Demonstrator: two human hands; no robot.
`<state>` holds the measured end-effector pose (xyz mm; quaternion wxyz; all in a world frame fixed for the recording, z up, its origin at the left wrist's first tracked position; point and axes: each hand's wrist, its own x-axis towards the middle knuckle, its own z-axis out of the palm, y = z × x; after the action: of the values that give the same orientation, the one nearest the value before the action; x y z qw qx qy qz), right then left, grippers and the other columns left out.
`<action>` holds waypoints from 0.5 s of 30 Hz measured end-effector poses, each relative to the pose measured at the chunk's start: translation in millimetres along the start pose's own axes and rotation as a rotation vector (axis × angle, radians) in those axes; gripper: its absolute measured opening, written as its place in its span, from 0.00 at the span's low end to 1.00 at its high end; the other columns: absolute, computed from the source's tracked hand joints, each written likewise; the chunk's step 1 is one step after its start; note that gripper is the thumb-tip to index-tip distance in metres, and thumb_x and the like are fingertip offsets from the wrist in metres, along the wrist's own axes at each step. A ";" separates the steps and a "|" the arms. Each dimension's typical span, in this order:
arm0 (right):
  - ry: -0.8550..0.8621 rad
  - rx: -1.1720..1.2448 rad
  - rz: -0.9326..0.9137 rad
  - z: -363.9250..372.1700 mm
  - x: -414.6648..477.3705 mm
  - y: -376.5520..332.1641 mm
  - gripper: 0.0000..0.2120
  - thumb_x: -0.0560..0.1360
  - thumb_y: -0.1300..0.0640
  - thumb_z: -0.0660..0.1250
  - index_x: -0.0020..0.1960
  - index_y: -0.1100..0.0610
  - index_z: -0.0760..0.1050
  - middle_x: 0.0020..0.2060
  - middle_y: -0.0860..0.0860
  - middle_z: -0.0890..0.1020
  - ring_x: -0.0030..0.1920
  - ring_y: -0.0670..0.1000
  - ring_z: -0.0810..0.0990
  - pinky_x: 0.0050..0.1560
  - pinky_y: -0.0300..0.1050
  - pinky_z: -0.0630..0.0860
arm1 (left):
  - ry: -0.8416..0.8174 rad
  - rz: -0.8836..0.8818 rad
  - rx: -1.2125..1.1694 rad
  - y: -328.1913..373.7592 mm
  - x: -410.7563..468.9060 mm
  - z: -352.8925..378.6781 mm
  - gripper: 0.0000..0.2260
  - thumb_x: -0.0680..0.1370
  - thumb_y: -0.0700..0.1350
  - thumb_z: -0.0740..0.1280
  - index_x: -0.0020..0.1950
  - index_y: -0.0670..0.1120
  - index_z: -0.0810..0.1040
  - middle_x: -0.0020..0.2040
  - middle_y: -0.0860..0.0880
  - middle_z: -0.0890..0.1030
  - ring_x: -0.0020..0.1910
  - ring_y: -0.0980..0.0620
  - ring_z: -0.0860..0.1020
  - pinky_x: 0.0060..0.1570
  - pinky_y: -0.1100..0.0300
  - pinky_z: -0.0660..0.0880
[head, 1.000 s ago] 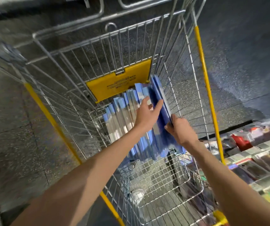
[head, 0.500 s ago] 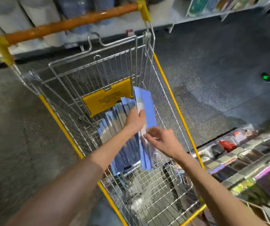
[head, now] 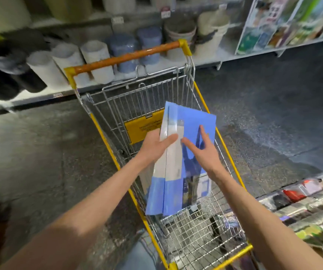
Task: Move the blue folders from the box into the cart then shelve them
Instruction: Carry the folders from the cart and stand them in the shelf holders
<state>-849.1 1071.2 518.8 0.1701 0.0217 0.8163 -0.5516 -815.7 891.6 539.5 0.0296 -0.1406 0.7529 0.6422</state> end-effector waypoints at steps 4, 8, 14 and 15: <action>0.019 0.027 -0.051 -4.6 -11.5 -5.7 0.47 0.69 0.36 0.73 0.80 0.39 0.51 0.80 0.42 0.49 0.78 0.40 0.46 0.69 0.41 0.55 | -0.007 -0.046 -0.131 11.4 -10.4 -2.4 0.05 0.76 0.47 0.75 0.51 0.52 0.82 0.49 0.51 0.87 0.47 0.52 0.86 0.45 0.56 0.83; 0.104 0.066 -0.116 -13.6 -12.7 -11.5 0.47 0.70 0.40 0.74 0.81 0.45 0.51 0.79 0.40 0.52 0.78 0.39 0.46 0.72 0.39 0.54 | -0.029 -0.069 -0.240 21.5 -17.1 -3.4 0.09 0.76 0.45 0.75 0.55 0.47 0.82 0.48 0.50 0.87 0.46 0.51 0.86 0.39 0.59 0.81; 0.233 0.128 0.074 -45.4 1.1 -2.9 0.63 0.57 0.25 0.75 0.80 0.47 0.49 0.78 0.46 0.61 0.77 0.48 0.62 0.76 0.57 0.62 | -0.065 -0.104 -0.270 33.4 -11.9 -10.1 0.15 0.75 0.48 0.76 0.59 0.44 0.82 0.51 0.46 0.87 0.49 0.46 0.86 0.50 0.47 0.83; 0.223 0.162 0.108 -51.9 4.5 -0.4 0.67 0.55 0.24 0.75 0.81 0.48 0.44 0.78 0.45 0.60 0.77 0.48 0.60 0.76 0.57 0.61 | -0.062 -0.110 -0.281 34.3 -10.4 -10.7 0.16 0.74 0.48 0.76 0.60 0.43 0.82 0.51 0.46 0.87 0.50 0.45 0.86 0.51 0.45 0.83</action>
<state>-866.6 1117.5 535.1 0.1056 0.1403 0.7804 -0.6001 -812.9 887.6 576.6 0.0679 -0.1647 0.6455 0.7427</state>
